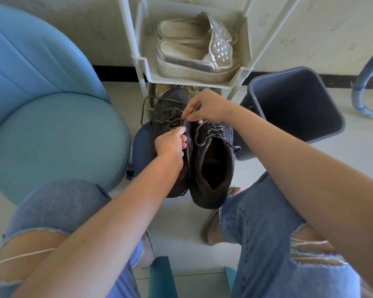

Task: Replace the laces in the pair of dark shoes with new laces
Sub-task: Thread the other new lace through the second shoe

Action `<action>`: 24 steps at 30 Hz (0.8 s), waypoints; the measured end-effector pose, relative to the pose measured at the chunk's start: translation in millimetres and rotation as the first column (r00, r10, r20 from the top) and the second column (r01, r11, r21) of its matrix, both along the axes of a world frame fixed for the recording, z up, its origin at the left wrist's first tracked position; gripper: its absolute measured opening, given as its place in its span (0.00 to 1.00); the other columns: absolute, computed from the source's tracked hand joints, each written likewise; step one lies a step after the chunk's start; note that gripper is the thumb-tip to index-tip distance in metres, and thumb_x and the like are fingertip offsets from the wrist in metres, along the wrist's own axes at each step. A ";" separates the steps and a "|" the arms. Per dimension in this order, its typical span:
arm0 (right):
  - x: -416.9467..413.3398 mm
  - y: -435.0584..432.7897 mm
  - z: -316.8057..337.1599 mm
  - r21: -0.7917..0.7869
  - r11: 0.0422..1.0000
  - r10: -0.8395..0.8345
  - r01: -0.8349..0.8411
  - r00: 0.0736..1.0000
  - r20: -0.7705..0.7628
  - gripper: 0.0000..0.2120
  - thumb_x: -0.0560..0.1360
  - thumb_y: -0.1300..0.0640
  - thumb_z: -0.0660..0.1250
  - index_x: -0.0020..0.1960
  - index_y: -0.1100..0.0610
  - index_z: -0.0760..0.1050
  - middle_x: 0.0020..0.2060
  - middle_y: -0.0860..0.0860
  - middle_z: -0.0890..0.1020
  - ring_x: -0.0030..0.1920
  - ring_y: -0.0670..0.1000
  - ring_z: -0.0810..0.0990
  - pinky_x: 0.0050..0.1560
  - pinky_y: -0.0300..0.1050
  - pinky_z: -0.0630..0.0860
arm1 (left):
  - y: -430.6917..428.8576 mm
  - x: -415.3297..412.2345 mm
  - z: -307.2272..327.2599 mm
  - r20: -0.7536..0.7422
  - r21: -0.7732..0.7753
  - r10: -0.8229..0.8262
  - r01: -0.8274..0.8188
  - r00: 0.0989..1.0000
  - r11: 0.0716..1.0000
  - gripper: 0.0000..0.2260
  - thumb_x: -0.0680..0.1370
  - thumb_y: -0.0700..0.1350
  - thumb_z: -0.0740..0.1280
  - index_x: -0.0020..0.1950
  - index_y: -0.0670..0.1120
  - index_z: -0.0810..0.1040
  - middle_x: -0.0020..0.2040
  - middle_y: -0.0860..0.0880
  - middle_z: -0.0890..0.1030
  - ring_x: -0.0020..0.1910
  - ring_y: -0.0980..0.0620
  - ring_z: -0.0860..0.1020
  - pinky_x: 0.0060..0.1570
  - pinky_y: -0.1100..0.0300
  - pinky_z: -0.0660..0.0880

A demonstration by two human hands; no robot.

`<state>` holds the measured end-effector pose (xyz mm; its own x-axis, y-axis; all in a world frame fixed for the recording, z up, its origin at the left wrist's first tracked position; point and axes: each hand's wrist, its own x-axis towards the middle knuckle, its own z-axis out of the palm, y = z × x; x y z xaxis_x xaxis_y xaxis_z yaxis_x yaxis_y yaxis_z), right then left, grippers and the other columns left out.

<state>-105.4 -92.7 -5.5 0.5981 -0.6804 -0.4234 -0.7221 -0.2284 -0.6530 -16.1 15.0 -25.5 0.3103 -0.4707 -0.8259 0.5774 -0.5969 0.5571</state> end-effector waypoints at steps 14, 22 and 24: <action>1.1 10.0 -2.9 -0.125 0.961 0.250 -0.249 0.968 -0.003 0.06 0.71 0.61 0.74 0.48 0.57 0.83 0.50 0.50 0.77 0.37 0.38 0.71 0.42 0.26 0.67 | -1.2 14.8 -7.7 -0.166 -0.030 -0.137 0.134 0.977 0.991 0.12 0.81 0.37 0.57 0.37 0.46 0.69 0.16 0.55 0.65 0.13 0.60 0.61 0.13 0.71 0.53; 4.2 13.8 -9.7 -0.129 0.964 0.235 -0.231 0.972 0.021 0.03 0.73 0.62 0.71 0.46 0.59 0.82 0.49 0.50 0.75 0.42 0.41 0.71 0.47 0.32 0.67 | 3.4 17.4 -12.0 -0.167 -0.065 -0.162 0.153 0.972 0.986 0.13 0.82 0.39 0.56 0.36 0.46 0.67 0.15 0.53 0.65 0.13 0.60 0.63 0.12 0.70 0.56; 4.3 16.6 -9.8 -0.125 0.966 0.232 -0.225 0.972 0.044 0.02 0.73 0.62 0.70 0.46 0.59 0.82 0.49 0.50 0.74 0.45 0.45 0.70 0.50 0.35 0.67 | 2.0 15.9 -9.1 -0.199 -0.056 -0.118 0.109 0.973 0.993 0.11 0.81 0.38 0.57 0.40 0.45 0.70 0.16 0.54 0.66 0.12 0.60 0.63 0.12 0.71 0.55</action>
<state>-101.2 -76.0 -15.3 0.7647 -0.5658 -0.3085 -0.6036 -0.4610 -0.6506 -0.2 17.0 -34.6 0.0823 -0.5305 -0.8437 0.6106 -0.6423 0.4634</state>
